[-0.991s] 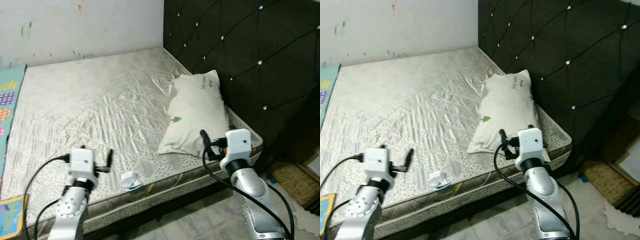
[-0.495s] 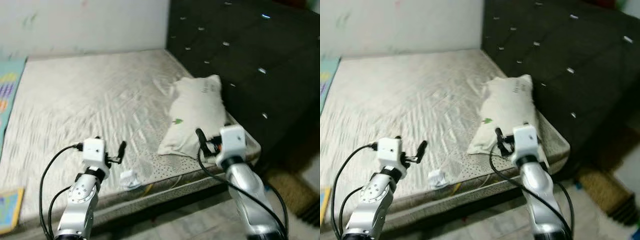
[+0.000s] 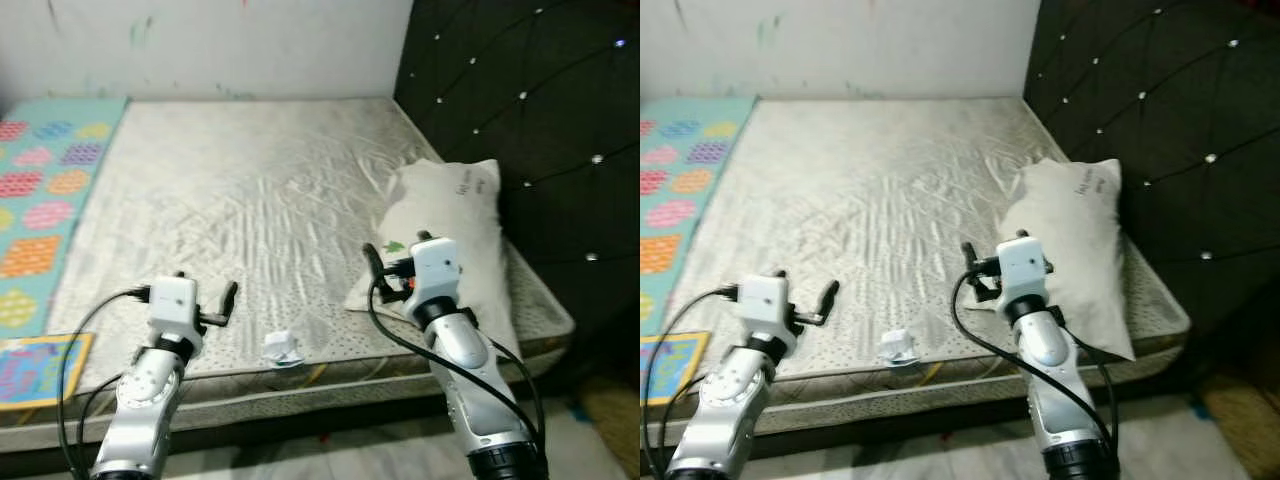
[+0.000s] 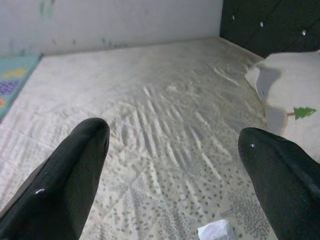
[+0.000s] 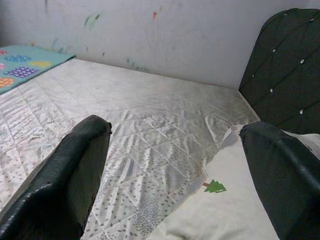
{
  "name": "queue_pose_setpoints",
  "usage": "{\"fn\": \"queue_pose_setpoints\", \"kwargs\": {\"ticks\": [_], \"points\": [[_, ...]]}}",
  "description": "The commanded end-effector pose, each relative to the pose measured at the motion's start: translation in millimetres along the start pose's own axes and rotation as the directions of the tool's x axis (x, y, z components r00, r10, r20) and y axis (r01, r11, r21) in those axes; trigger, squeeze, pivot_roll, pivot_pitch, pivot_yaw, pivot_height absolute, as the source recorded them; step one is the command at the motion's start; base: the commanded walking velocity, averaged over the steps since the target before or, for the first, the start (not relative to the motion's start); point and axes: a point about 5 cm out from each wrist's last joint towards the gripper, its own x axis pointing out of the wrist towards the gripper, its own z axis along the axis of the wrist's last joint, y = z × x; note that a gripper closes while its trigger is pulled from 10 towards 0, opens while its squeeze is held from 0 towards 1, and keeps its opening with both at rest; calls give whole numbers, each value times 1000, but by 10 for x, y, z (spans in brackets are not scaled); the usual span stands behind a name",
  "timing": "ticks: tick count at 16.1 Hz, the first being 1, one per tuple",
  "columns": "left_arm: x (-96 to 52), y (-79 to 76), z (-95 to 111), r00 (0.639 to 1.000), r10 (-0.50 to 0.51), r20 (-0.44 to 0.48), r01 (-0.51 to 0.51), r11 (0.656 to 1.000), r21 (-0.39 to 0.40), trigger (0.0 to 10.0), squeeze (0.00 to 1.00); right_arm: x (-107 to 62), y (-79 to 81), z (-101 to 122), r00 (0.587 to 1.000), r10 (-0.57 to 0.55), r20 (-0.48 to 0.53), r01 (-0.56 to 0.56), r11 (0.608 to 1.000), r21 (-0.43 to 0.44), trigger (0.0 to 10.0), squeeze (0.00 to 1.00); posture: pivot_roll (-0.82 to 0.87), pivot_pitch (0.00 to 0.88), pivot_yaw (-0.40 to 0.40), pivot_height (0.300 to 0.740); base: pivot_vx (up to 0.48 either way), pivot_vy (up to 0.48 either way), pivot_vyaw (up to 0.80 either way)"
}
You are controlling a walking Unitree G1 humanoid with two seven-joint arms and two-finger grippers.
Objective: Clean up the room
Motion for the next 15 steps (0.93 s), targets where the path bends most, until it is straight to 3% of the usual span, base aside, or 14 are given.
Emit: {"fn": "queue_pose_setpoints", "kwargs": {"ticks": [1, 4, 8, 11, 15], "points": [[-1, -114, 12, 999, -38, 3, 39, 999, -15, 10000, 0, -29, -54, 9, 1000, -24, 10, 24, 1000, -2, 10000, 0, -104, 0, -43, 740, 0, 0, 0], [-19, -159, -58, 998, -63, -27, 62, 997, -45, 10000, 0, -64, -8, -14, 1000, -8, 14, 9, 1000, -4, 10000, 0, -122, 0, -28, 740, 0, 0, 521], [-31, -196, -75, 996, -85, -32, 82, 993, -88, 10000, 0, -121, -113, -151, 996, -80, -29, 81, 996, 33, 10000, 0, -121, 0, -42, 740, 0, 0, 706], [-30, -235, -78, 991, -127, -34, 123, 988, -93, 10000, 0, -85, -131, -184, 995, -91, -31, 92, 994, 52, 10000, 0, -110, 0, -25, 740, 0, 0, 0], [-7, -249, -62, 988, -151, -30, 146, 982, -119, 10000, 0, 71, 71, -119, 1000, -22, 13, 21, 996, 83, 10000, 0, -95, 0, -11, 740, 0, 0, 358]]}}
